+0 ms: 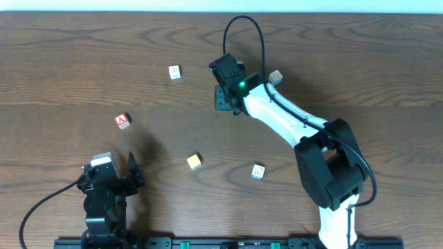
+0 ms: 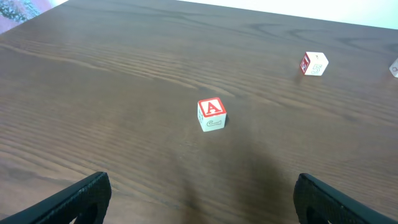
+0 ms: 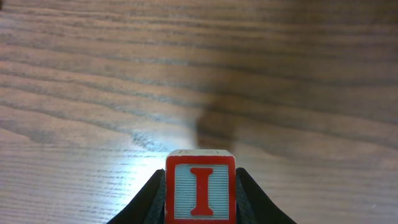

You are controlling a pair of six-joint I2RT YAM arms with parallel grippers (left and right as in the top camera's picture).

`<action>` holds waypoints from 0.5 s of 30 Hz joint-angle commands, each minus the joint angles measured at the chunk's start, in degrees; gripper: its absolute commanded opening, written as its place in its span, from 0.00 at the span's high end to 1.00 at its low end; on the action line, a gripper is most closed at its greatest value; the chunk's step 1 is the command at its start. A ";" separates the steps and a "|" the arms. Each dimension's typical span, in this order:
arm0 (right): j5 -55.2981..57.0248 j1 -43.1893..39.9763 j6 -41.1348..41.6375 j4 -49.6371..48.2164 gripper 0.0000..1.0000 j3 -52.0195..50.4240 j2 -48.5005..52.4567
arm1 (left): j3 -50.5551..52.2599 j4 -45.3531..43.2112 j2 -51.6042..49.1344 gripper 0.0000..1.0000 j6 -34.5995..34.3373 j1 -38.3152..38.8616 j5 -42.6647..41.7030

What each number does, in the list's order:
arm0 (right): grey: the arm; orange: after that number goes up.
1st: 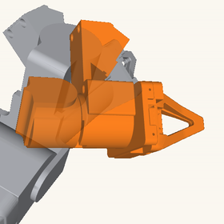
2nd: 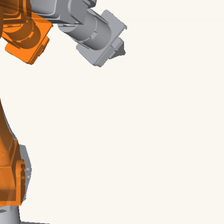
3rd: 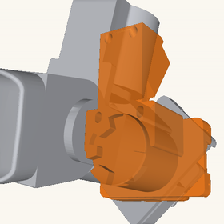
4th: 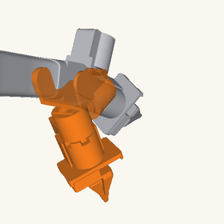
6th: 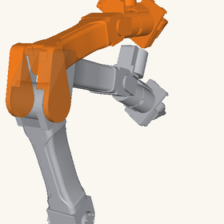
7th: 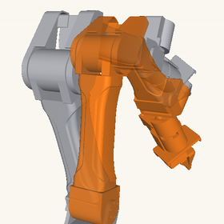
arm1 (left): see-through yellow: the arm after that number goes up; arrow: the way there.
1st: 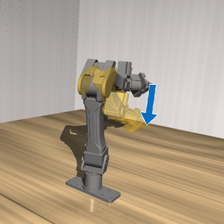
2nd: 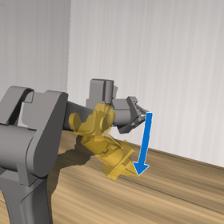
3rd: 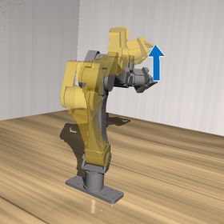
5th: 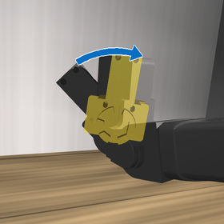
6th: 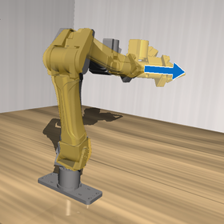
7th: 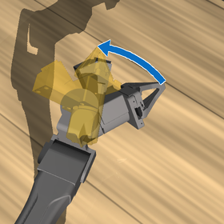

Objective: Spell out Ai2
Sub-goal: 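Carry the I block left and place it at table center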

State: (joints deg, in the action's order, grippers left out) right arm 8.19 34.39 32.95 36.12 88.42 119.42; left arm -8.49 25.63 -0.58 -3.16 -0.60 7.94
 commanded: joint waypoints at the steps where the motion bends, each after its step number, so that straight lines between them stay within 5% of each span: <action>1: 2.29 1.55 2.64 0.52 0.99 -0.15 -0.24 | 1.14 0.20 0.33 0.05 -0.46 -0.13 1.03; 15: 7.52 3.10 5.44 2.21 0.99 -0.17 2.56 | 1.14 0.20 0.33 0.05 -0.46 -0.13 1.03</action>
State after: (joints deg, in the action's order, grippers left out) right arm 13.56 36.88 36.67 38.50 88.42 121.19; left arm -8.49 25.63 -0.58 -3.18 -0.60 7.94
